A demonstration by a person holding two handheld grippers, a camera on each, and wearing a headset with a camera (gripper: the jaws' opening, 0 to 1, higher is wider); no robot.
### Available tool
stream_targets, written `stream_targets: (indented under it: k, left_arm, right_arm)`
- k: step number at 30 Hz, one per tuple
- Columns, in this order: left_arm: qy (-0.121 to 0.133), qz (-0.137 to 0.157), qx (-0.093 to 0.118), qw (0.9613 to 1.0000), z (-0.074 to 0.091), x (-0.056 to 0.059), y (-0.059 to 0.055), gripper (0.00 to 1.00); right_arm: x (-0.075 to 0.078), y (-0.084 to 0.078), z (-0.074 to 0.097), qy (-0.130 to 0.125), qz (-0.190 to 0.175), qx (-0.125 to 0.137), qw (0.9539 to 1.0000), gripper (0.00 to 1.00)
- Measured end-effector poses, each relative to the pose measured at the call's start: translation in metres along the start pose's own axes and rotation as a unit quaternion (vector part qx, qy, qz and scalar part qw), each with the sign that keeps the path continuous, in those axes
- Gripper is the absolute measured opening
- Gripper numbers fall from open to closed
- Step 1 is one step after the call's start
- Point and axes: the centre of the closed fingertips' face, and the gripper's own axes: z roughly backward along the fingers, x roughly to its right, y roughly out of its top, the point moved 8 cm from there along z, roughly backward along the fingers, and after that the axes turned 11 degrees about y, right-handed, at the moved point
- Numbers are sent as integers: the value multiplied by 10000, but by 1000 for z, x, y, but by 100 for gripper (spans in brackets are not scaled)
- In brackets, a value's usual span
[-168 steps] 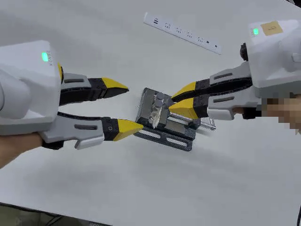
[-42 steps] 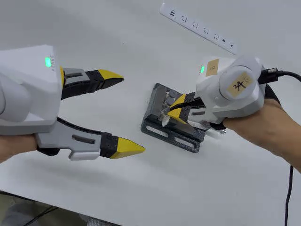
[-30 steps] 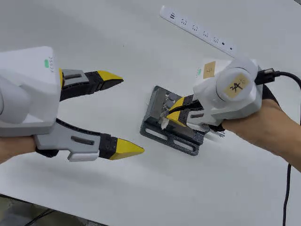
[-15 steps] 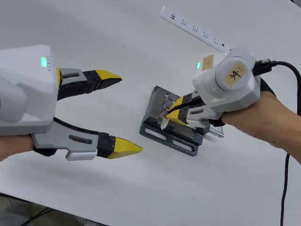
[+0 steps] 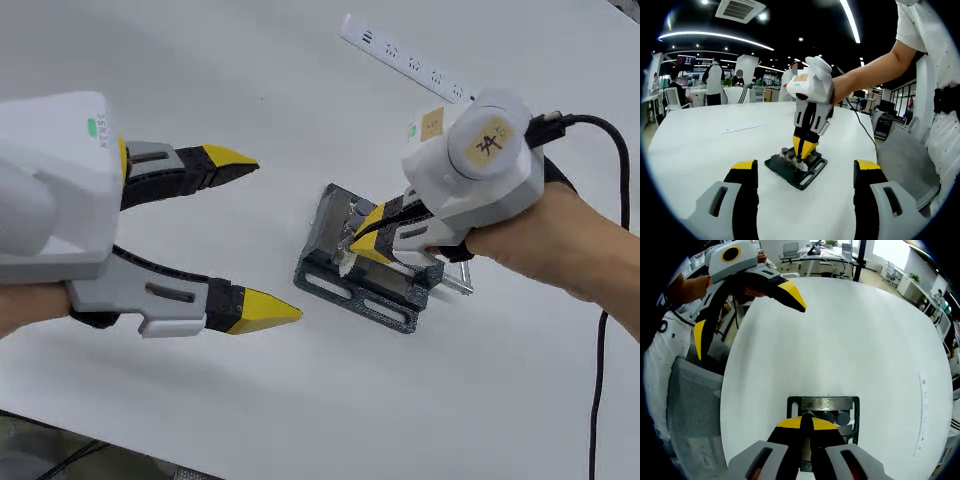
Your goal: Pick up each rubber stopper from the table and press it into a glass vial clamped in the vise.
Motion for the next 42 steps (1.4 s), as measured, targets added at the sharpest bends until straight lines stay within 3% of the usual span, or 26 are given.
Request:
stream_targets:
  k: [20,28,31,33,42]
  left_arm:
    - [6,-6,23,10000,0,-1,1,76]
    - [-23,-19,23,10000,-1,2,3,76]
    - [-41,-51,5,10000,-1,3,5,76]
    - [-45,-59,1,10000,0,3,6,76]
    - [-43,-159,-44,9999,3,4,11,76]
  right_arm:
    - [-1,3,-1,24,123,-207,9997,0]
    - [-2,3,-2,-21,102,-110,9999,0]
    - [-1,0,0,-17,-134,120,9998,1]
    - [-2,-3,0,-55,31,151,9999,1]
    - [-4,-5,0,-226,-50,292,9993,1]
